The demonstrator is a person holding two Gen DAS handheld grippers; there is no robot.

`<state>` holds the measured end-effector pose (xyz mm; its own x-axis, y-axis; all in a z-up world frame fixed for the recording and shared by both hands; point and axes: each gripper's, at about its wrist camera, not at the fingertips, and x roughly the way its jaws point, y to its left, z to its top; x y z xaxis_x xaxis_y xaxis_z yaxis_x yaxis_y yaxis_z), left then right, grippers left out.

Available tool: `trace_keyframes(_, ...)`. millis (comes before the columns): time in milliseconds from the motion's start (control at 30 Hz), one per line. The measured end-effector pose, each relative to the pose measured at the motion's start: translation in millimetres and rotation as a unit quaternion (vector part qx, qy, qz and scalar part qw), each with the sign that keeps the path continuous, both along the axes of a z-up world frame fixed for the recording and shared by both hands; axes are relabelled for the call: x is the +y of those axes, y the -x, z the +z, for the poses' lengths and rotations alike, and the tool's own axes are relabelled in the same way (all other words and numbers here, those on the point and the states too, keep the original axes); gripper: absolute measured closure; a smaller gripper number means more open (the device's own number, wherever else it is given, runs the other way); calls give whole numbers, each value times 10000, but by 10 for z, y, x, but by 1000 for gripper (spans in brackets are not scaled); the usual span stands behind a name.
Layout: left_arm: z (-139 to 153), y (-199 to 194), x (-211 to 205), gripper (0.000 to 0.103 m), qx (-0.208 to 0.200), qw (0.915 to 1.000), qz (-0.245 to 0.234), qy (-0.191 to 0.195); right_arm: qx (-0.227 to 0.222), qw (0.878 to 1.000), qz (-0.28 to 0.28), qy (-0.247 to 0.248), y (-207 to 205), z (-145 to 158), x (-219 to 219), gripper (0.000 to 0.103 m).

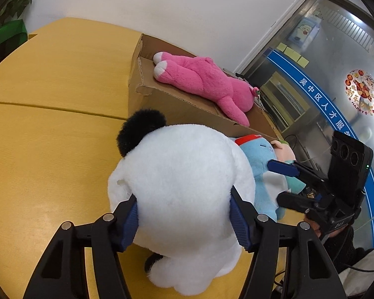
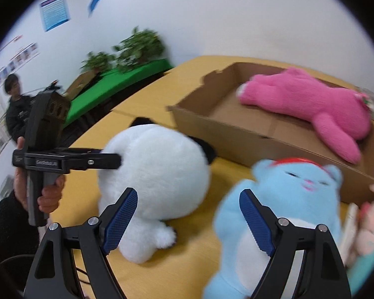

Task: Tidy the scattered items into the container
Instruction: 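Close both grippers together on the white plush toy's body, then lift the white plush with both grippers and carry it over the box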

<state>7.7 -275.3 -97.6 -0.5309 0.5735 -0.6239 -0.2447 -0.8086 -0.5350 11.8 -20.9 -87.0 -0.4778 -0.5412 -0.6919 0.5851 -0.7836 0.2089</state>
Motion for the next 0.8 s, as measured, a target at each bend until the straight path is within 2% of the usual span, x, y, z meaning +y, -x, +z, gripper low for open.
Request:
trace_keyframes(100,-33,-18,-42,35,-6,10000,31,-56,-168,9980,597,-123,108,-152,-288,19)
trace_keyframes(167,-40,-15,-21,36,-7,10000,60,47,-275,9963,737,-346,173,-300,-459,19)
trace_keyframes(200,-50,-11,-28,37,-24,9999,93,75,-283,9961,747,-369,194,-341,-508,19)
trace_keyframes(300,-108,7,-113,37,-96,9997,131,-162,-419,9966,676,-212,275,-386,-543,15)
trace_keyframes(433,-128,-14,-106,37,-64,9998,121,-165,-627,9968,493,-13,269,-463,-510,12)
trace_keyframes(500,-122,-13,-92,36,-42,9999,105,-122,-583,9975,402,36,217,-433,-482,12)
trace_keyframes(600,-118,-9,-69,36,-14,9999,81,-72,-488,9969,585,191,116,-340,-492,11)
trace_keyframes(700,-116,2,-37,36,-36,9999,110,3,-467,9959,753,-187,175,-437,-640,9)
trace_keyframes(800,-131,17,-55,36,-77,9999,153,-16,-573,9953,768,-147,263,-541,-676,11)
